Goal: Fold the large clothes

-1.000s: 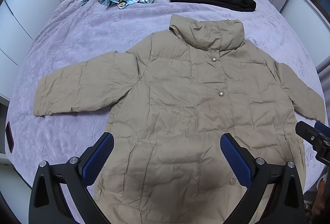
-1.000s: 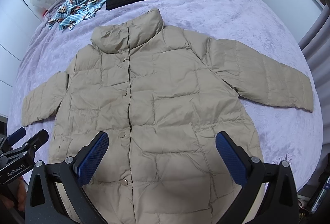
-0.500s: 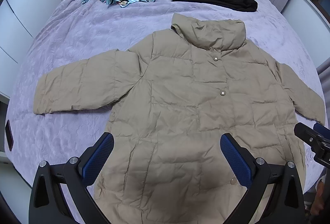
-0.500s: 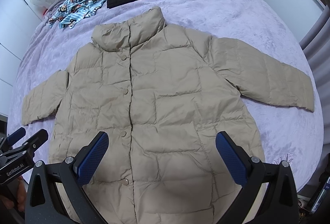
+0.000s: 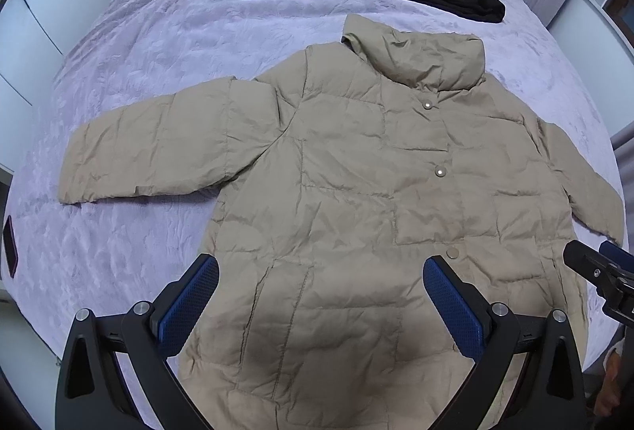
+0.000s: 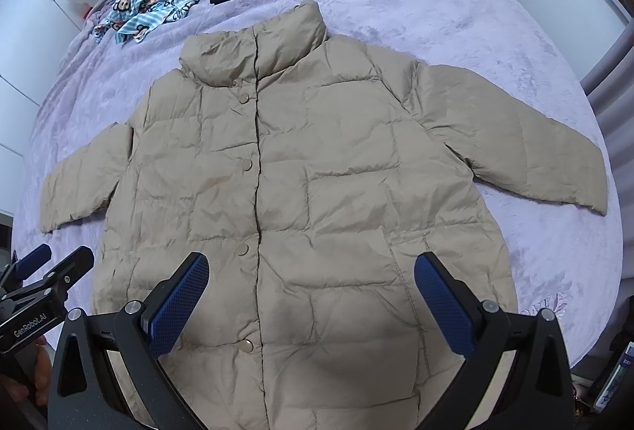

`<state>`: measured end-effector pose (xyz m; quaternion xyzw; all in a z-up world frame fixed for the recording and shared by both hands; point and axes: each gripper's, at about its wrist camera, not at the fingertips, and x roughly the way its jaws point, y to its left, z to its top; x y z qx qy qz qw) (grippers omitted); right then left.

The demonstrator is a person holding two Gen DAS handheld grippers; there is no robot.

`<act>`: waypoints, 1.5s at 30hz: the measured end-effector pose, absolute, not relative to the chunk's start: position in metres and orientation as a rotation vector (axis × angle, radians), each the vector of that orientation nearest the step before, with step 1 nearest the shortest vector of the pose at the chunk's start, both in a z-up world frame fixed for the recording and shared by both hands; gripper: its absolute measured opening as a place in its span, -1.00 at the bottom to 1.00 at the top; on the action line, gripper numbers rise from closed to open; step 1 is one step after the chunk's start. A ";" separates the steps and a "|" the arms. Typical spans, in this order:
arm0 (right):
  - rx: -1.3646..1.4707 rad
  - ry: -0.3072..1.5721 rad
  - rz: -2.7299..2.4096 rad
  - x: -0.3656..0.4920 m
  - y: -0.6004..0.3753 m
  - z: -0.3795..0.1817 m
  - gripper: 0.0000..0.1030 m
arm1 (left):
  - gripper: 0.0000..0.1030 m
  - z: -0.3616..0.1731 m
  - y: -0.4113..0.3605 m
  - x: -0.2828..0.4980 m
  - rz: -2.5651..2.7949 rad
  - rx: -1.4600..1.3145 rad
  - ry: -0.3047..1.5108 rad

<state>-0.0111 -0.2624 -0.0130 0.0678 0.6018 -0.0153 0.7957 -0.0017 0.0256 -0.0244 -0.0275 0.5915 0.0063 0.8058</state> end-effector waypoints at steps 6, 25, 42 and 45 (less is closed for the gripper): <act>0.111 1.332 -0.004 -0.007 -0.238 -0.025 1.00 | 1.00 -0.049 0.060 0.002 0.031 -0.127 1.304; 0.264 1.253 0.375 -0.004 -0.127 -0.081 1.00 | 1.00 -0.168 0.311 0.040 0.264 -0.769 1.112; 0.311 1.284 0.367 0.025 -0.077 -0.100 1.00 | -0.79 -0.135 0.386 0.097 0.285 -0.713 0.907; 0.363 1.248 0.365 0.044 -0.068 -0.098 0.66 | -0.79 -0.103 0.375 0.095 0.249 -0.618 0.855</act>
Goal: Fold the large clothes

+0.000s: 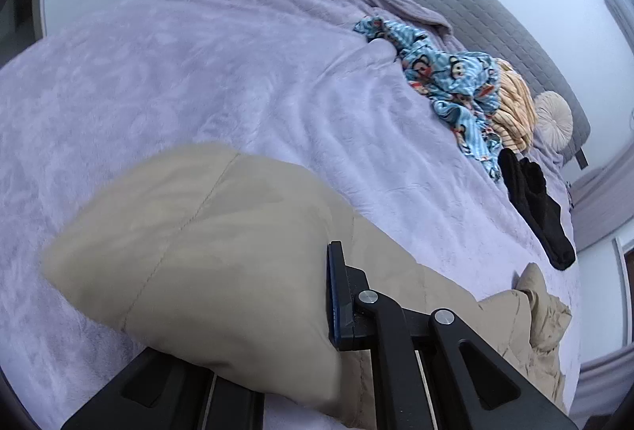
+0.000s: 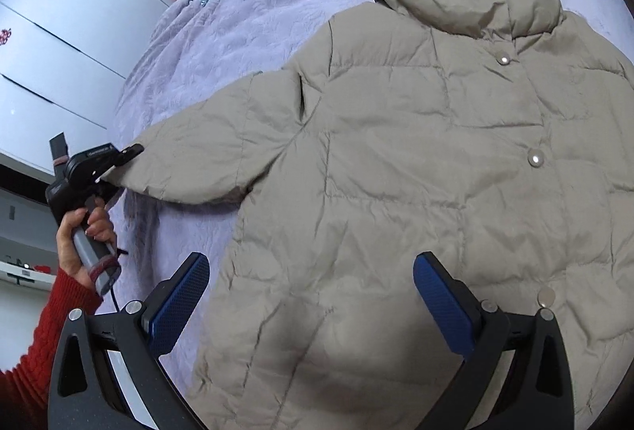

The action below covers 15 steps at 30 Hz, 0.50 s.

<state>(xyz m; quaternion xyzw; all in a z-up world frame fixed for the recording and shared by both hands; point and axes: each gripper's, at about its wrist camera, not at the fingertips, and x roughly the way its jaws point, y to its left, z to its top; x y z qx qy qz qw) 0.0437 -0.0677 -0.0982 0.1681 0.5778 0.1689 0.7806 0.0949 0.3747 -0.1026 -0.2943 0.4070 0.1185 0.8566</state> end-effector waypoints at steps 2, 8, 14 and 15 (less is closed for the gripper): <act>0.421 1.262 0.377 0.062 -0.060 -0.107 -0.19 | -0.79 -0.083 0.365 0.092 0.223 -0.564 0.826; 0.588 1.230 0.423 0.110 -0.023 -0.140 -0.67 | -0.79 -0.032 0.324 0.092 0.139 -0.433 0.737; 0.560 1.343 0.457 0.121 0.022 -0.186 -0.69 | -0.79 0.001 0.255 0.102 -0.038 -0.347 0.715; 0.555 1.357 0.464 0.121 0.024 -0.191 -0.69 | -0.79 0.003 0.239 0.106 -0.068 -0.324 0.715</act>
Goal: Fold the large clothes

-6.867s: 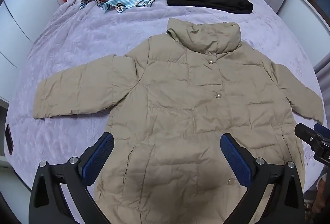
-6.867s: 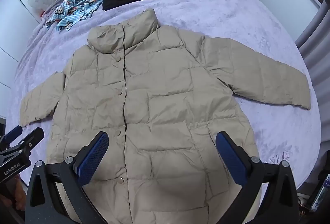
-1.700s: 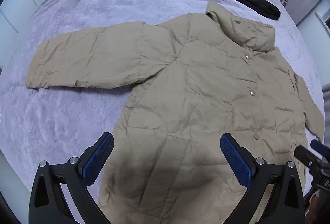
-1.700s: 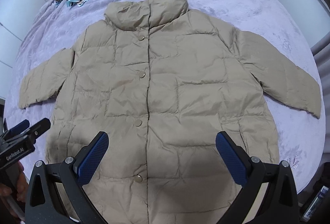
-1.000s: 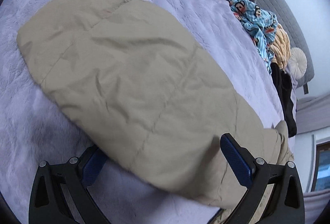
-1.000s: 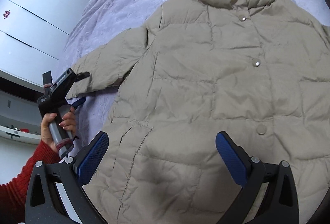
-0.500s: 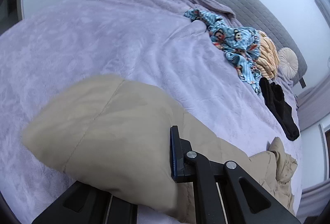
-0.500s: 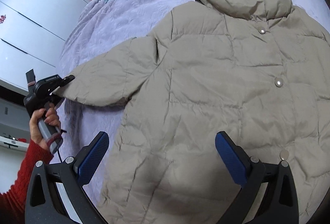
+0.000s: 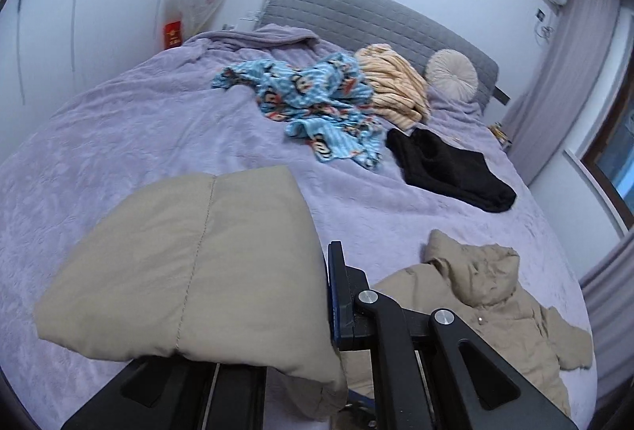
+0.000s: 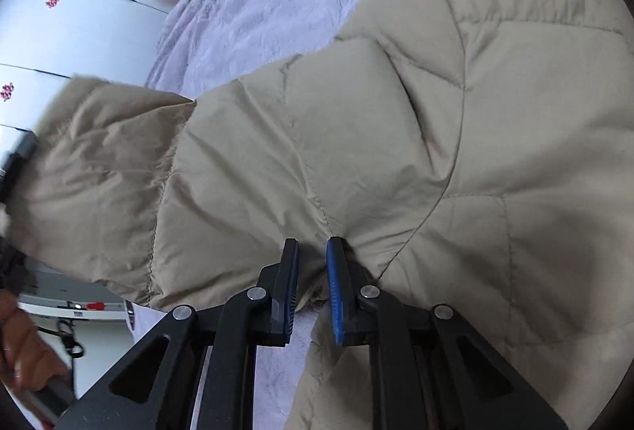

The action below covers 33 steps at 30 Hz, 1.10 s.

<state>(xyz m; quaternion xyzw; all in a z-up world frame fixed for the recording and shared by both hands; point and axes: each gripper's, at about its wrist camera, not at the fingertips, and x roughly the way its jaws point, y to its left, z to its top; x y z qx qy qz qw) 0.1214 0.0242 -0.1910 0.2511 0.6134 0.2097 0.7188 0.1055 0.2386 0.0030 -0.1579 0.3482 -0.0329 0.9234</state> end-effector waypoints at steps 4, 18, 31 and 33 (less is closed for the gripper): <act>0.610 1.381 0.531 0.123 0.011 -0.187 -0.69 | -0.79 0.012 0.164 0.118 -0.198 -0.256 0.721; 0.626 1.213 0.089 0.051 -0.255 -0.123 -0.69 | -0.78 -0.100 -0.096 0.111 -0.441 0.239 0.979; 0.650 1.248 0.066 0.041 -0.303 -0.135 -0.68 | 0.66 -0.098 -0.090 0.057 -0.467 0.298 0.984; 0.626 1.243 0.076 0.045 -0.299 -0.128 -0.68 | 0.66 -0.084 -0.068 0.049 -0.459 0.247 0.976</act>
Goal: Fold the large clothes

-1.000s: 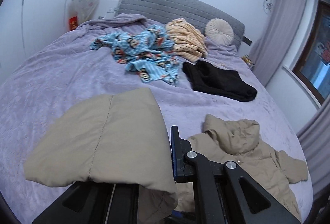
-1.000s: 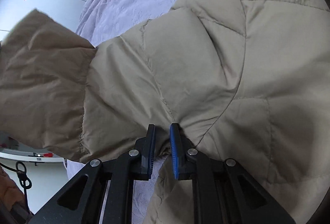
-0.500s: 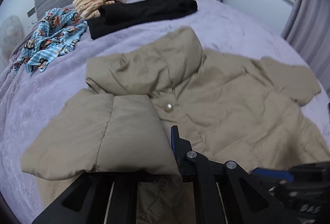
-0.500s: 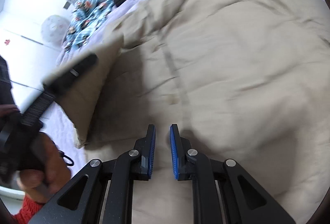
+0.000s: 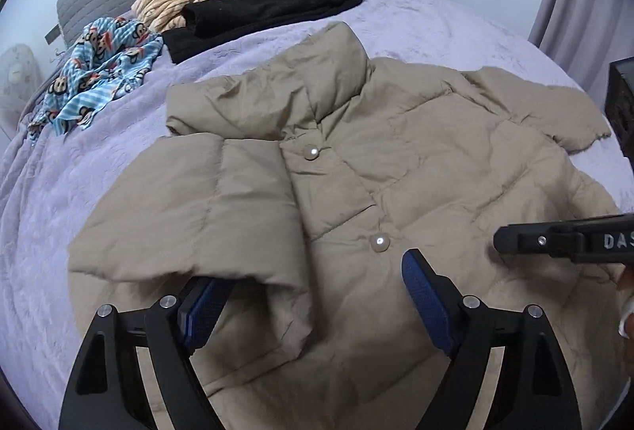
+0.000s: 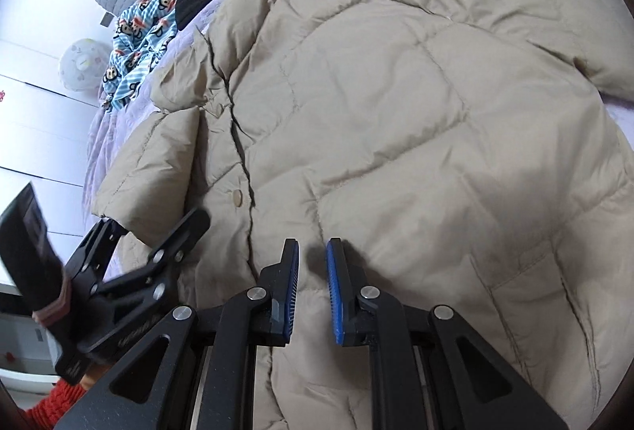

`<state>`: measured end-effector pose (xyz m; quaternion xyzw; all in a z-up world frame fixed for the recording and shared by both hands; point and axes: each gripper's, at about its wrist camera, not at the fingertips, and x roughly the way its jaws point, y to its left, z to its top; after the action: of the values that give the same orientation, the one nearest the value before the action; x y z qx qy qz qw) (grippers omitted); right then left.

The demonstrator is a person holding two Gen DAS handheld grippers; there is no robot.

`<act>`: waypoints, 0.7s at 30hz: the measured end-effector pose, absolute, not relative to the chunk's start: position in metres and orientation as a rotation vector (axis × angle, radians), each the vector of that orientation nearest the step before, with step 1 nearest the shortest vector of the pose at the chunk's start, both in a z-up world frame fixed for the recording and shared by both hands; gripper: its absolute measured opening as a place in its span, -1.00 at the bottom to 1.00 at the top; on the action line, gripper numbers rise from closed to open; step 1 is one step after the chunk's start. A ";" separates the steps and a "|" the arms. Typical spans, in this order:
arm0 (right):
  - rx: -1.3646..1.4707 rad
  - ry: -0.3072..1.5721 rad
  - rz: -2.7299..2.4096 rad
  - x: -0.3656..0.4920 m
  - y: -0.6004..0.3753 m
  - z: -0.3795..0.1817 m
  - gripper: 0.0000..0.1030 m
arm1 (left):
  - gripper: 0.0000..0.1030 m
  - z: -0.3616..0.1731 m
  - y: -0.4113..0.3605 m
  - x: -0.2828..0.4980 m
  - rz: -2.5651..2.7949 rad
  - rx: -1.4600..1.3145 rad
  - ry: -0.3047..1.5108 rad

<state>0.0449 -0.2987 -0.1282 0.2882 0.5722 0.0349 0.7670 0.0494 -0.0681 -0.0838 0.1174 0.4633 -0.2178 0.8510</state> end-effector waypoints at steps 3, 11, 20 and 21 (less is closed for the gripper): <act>0.529 1.223 0.104 0.053 -0.283 -0.113 -0.59 | 0.66 -0.067 -0.015 0.054 -0.404 0.119 0.979; -0.024 1.070 0.272 0.074 -0.166 -0.067 0.66 | 0.66 -0.094 0.154 0.117 -0.151 -0.368 1.084; -0.458 0.957 0.315 0.104 -0.055 -0.081 0.66 | -0.23 -0.175 0.180 0.176 -0.365 -0.865 1.179; -0.466 0.951 0.302 0.107 -0.052 -0.080 0.64 | -0.38 -0.170 0.174 0.177 -0.332 -0.804 1.168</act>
<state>0.1075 -0.0519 -0.0800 -0.2215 0.4520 0.1433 0.8521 0.1767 0.1745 -0.1702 -0.3676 0.5337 -0.1516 0.7464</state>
